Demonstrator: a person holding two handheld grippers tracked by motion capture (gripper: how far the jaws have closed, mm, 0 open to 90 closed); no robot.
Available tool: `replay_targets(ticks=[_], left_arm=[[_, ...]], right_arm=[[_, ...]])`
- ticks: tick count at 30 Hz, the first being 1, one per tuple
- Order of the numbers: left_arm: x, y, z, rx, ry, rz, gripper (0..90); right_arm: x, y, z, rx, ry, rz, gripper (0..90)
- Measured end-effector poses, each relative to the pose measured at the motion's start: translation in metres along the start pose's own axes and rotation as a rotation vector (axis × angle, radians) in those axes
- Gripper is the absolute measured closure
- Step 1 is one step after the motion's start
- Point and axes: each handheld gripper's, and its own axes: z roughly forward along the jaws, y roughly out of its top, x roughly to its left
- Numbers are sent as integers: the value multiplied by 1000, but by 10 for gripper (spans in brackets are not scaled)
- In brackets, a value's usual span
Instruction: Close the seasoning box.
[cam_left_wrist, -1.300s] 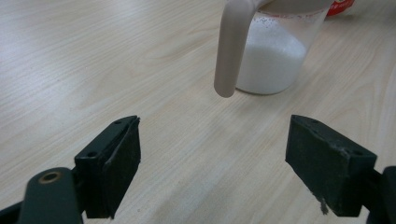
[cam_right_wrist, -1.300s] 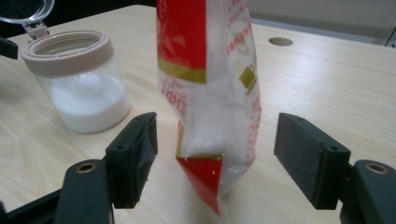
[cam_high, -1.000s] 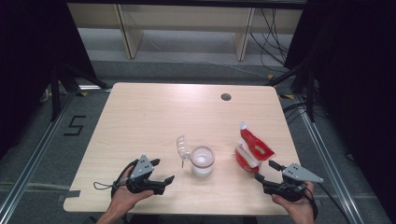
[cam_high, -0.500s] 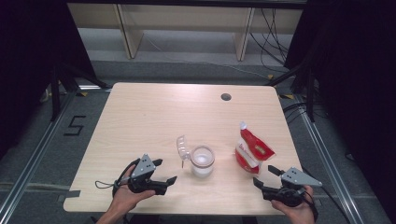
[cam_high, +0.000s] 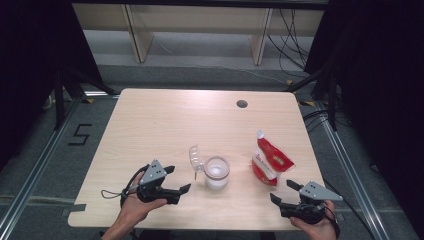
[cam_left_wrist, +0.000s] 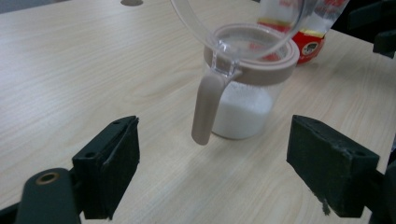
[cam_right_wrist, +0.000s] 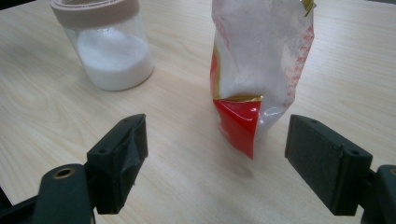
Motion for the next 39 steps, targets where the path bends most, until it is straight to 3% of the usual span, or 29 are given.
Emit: replay_targets(ticks=[2, 6, 8, 10, 11, 17, 18, 20, 24, 25, 27, 29, 32, 39], left_arm=[[1, 6, -2, -5, 15, 2, 168], [3, 13, -3, -22, 21, -12, 170], [4, 16, -2, -30, 19, -11, 184], [5, 18, -1, -27, 25, -10, 194], [7, 19, 0, -29, 29, -12, 201], [10, 23, 1, -38, 32, -17, 349], [10, 23, 1, -45, 35, -20, 402], [10, 24, 1, -51, 29, -3, 460], [9, 25, 0, -70, 19, 26, 648], [8, 25, 0, -71, 16, 27, 692], [7, 26, 1, -70, 14, 46, 767], [5, 26, 1, -67, 21, 38, 835], [4, 26, 4, -70, 14, 48, 887], [0, 28, 10, -54, -5, 53, 892]], right_arm=[[-1, 0, 0, -7, -4, -21, 219], [0, 0, 0, -4, 2, -14, 224], [3, 0, -1, 9, 12, 23, 224], [4, 0, -1, 10, 13, 25, 226], [2, 1, -1, 2, 13, 3, 226], [0, 1, 0, -9, 17, -28, 229], [2, 1, -1, 3, 13, 8, 231], [3, 0, -1, 8, 13, 25, 231], [1, 1, 0, -2, 16, -5, 233], [3, 0, -1, 10, 11, 17, 234], [3, 1, -1, 10, 15, 15, 234], [4, 1, -1, 16, 19, 15, 235], [4, 1, -1, 10, 18, 16, 236], [4, 1, 0, 12, 17, 13, 238]])
